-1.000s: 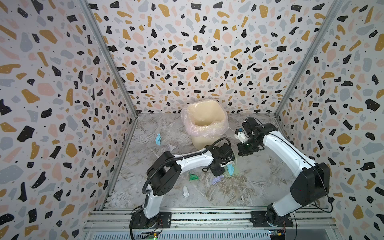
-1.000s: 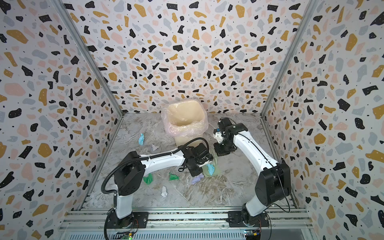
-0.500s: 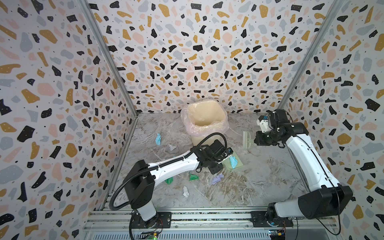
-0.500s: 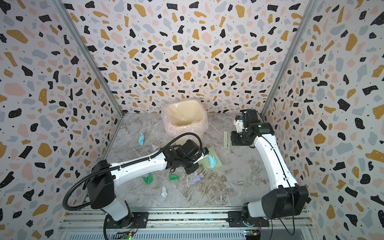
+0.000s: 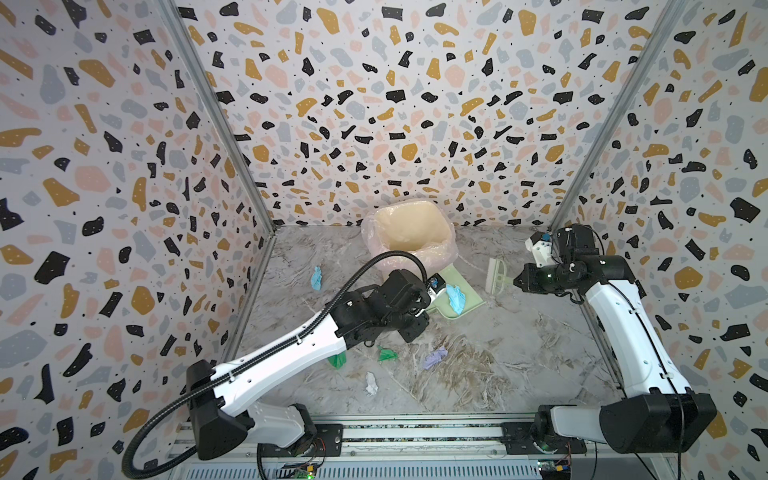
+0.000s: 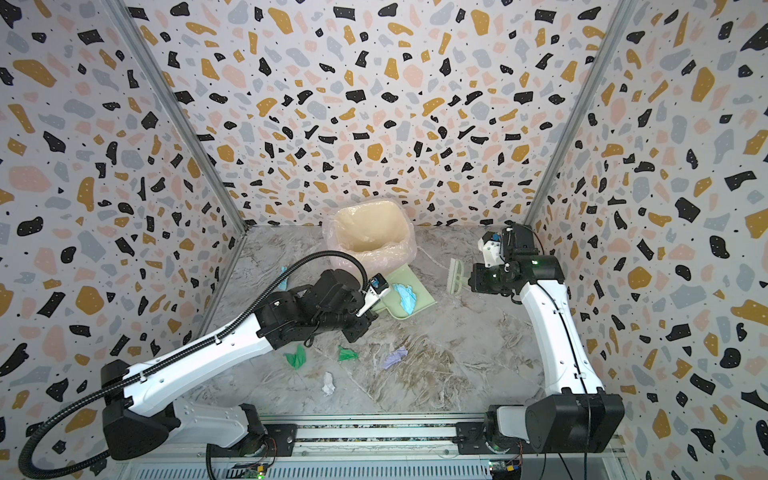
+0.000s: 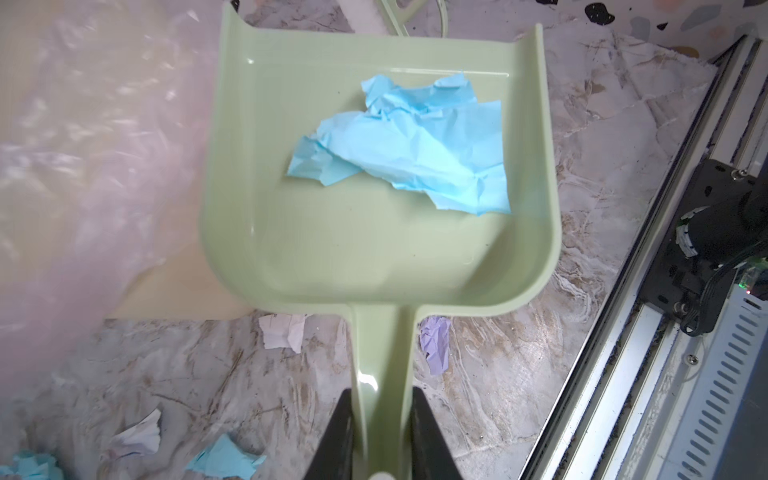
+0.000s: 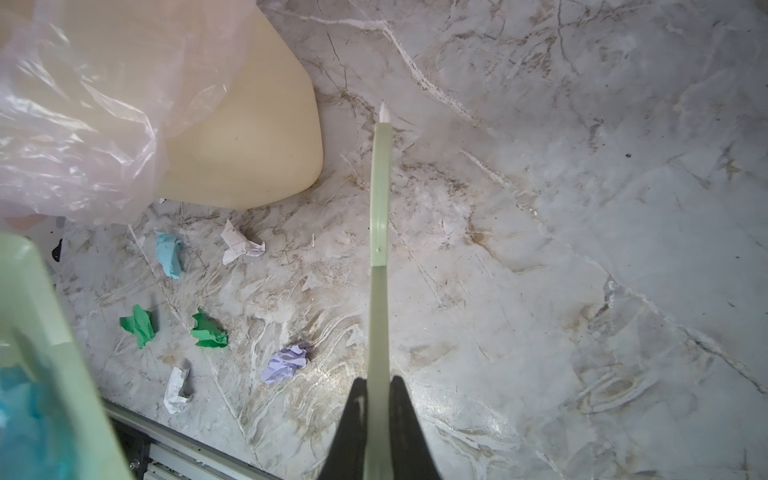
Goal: Sweep away the paper scraps from the table
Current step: 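Lift the loaded dustpan toward the bin with the left gripper while the right withdraws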
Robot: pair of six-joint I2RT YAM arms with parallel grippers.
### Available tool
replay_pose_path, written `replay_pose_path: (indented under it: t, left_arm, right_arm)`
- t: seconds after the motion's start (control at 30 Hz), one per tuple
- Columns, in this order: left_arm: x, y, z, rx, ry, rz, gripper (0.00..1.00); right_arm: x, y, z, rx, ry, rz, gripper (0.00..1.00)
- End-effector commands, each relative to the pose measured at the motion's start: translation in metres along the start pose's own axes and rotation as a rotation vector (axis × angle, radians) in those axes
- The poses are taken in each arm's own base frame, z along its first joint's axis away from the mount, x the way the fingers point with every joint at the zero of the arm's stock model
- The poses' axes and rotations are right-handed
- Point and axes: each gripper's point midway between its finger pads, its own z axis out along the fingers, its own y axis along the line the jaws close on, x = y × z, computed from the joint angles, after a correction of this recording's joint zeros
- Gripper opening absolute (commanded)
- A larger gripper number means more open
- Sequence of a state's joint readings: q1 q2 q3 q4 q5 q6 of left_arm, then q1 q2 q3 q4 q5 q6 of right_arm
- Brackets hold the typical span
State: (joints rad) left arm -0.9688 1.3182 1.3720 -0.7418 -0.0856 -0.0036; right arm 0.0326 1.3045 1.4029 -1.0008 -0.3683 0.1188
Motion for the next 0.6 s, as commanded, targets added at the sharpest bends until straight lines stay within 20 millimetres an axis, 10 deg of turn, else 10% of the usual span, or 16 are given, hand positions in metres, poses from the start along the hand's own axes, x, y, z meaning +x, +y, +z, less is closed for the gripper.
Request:
replay_pose_path:
  t: [0.0,0.3,0.57]
  left_arm:
    - [-0.007,0.021,-0.031,-0.074,0.001,-0.054,0.0]
    - [-0.024,0.093,-0.078,-0.222,0.02,-0.172,0.0]
    - [-0.024,0.153,-0.08,-0.395,0.05,-0.22,0.0]
  right_arm:
    - [0.0,0.01,-0.013,-0.042,-0.046,-0.014,0.0]
    - [0.003,0.013,-0.019,-0.058,-0.046,-0.027,0.0]
    - [0.001,0.016,-0.022,-0.081,-0.044,-0.041,0.0]
